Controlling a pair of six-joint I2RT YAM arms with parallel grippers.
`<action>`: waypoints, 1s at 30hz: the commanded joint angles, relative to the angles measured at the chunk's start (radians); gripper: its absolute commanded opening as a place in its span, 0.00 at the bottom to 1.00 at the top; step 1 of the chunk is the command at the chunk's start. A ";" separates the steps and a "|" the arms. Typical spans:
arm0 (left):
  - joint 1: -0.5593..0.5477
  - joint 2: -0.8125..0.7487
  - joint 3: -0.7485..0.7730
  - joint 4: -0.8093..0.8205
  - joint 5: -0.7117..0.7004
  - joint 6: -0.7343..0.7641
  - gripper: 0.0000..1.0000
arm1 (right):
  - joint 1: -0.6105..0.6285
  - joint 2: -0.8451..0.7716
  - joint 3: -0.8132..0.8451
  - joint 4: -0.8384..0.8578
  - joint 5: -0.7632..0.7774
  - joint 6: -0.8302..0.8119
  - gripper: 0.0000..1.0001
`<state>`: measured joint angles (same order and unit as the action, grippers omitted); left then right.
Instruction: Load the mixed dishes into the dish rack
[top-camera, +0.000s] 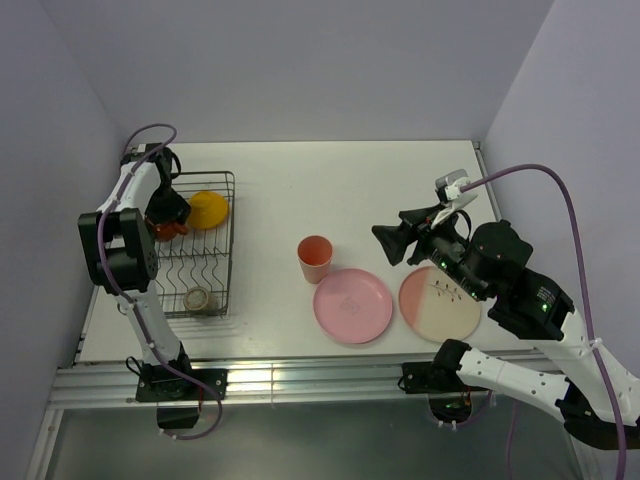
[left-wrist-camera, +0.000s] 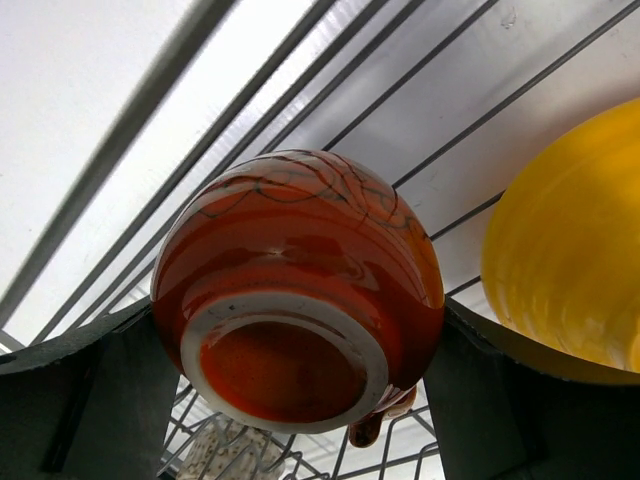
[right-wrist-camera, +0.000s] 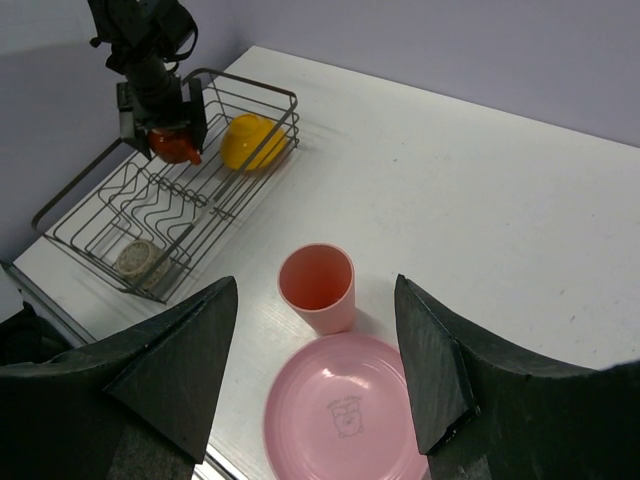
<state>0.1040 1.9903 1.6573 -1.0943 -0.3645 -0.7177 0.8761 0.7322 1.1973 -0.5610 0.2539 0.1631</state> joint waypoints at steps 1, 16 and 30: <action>-0.013 0.002 0.032 0.033 -0.013 0.018 0.00 | -0.008 -0.010 0.028 0.000 -0.004 0.009 0.71; -0.015 0.074 0.006 0.037 0.007 0.012 0.11 | -0.009 0.058 0.106 -0.114 -0.005 0.061 0.70; -0.013 0.076 0.012 -0.001 0.041 0.018 0.49 | -0.008 0.252 0.231 -0.244 -0.059 0.128 0.69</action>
<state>0.0921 2.0750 1.6554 -1.0607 -0.3485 -0.7174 0.8722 0.9577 1.3621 -0.7803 0.2138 0.2764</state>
